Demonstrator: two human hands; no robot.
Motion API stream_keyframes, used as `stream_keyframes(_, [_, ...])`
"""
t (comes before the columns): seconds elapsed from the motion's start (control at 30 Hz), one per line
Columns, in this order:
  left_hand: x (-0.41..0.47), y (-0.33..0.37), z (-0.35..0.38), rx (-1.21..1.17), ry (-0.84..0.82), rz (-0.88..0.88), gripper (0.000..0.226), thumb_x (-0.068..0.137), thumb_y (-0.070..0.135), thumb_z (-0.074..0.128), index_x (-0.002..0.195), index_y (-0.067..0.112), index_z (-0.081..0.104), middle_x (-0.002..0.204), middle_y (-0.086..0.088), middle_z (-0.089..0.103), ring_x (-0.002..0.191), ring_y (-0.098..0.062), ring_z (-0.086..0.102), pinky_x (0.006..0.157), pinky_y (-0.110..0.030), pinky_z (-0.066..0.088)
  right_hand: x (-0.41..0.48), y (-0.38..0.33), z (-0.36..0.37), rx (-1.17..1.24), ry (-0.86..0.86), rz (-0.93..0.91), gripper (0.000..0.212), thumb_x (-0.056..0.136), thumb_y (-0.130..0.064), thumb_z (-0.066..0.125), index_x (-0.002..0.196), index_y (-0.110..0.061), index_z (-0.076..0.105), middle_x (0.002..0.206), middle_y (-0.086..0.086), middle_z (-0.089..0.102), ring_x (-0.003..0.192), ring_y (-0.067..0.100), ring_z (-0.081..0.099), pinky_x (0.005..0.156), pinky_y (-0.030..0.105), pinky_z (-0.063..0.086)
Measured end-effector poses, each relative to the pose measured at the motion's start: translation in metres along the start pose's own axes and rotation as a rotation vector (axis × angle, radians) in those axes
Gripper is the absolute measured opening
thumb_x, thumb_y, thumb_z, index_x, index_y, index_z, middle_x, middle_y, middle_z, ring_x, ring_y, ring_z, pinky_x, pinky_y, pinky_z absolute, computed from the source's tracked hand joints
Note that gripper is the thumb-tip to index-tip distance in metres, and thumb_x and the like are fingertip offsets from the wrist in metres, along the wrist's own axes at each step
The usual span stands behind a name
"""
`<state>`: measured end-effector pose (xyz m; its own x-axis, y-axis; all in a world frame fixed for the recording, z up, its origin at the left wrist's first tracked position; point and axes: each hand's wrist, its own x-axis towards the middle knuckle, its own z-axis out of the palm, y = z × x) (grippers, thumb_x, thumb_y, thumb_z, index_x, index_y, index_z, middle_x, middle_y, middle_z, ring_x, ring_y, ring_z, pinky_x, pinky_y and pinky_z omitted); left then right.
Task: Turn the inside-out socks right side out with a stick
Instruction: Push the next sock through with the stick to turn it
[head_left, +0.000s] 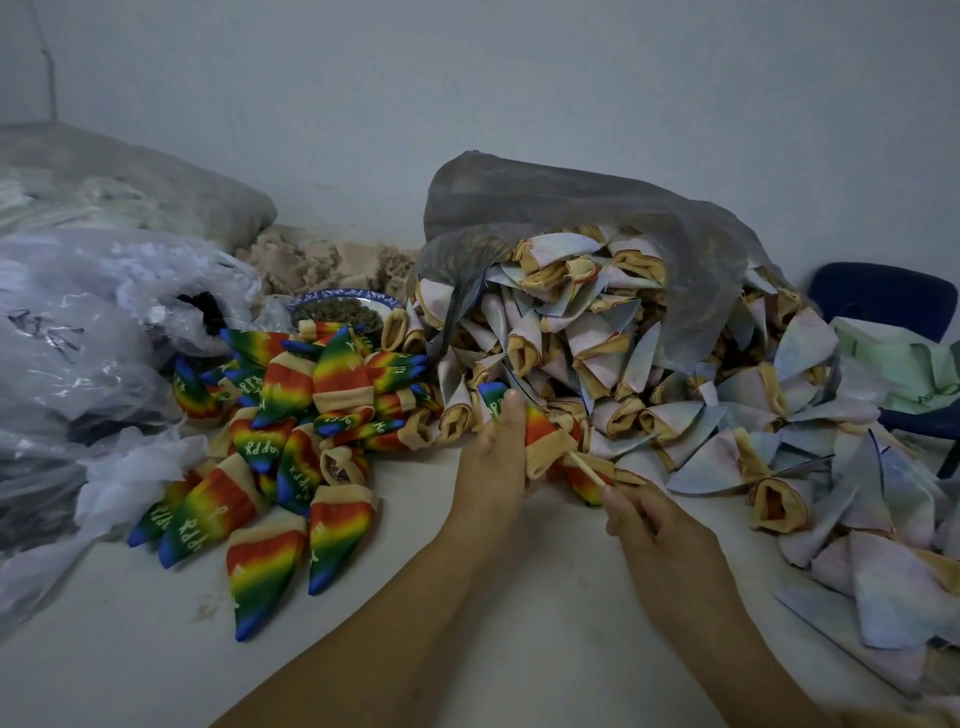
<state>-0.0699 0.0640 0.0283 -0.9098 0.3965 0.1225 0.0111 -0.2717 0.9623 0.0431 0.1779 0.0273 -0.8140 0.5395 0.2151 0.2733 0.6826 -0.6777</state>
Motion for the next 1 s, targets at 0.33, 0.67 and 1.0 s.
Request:
stream_keyframes(0.33, [0.005,0.004,-0.011,0.018,0.11,0.038,0.058,0.068,0.074,0.059,0.078,0.017,0.067,0.071,-0.002,0.066,0.067,-0.011,0.062,0.072,-0.028,0.052,0.01,0.013,-0.025,-0.274,-0.01,-0.056,0.049,0.069,-0.079,0.019,0.062,-0.038,0.046,0.062,-0.005,0.059,0.06,0.005,0.054,0.058,0.03,0.044])
stream_keyframes(0.67, [-0.002,0.006,0.0,0.069,0.009,0.056,0.063,0.088,0.061,0.05,0.075,0.004,0.07,0.073,-0.018,0.064,0.071,-0.029,0.06,0.079,-0.045,0.051,0.003,0.008,-0.004,-0.065,0.013,0.016,0.03,0.088,-0.062,0.036,0.067,-0.045,0.047,0.064,-0.005,0.06,0.063,0.006,0.054,0.055,0.026,0.039])
stream_keyframes(1.0, [0.006,0.001,-0.014,0.058,-0.159,-0.019,0.023,0.083,0.06,0.061,0.097,0.047,0.075,0.108,0.006,0.075,0.109,-0.012,0.066,0.101,-0.037,0.048,0.016,0.025,-0.031,-0.197,0.067,-0.156,0.052,0.07,-0.077,0.029,0.055,-0.028,0.039,0.044,-0.002,0.04,0.042,0.009,0.041,0.046,0.032,0.032])
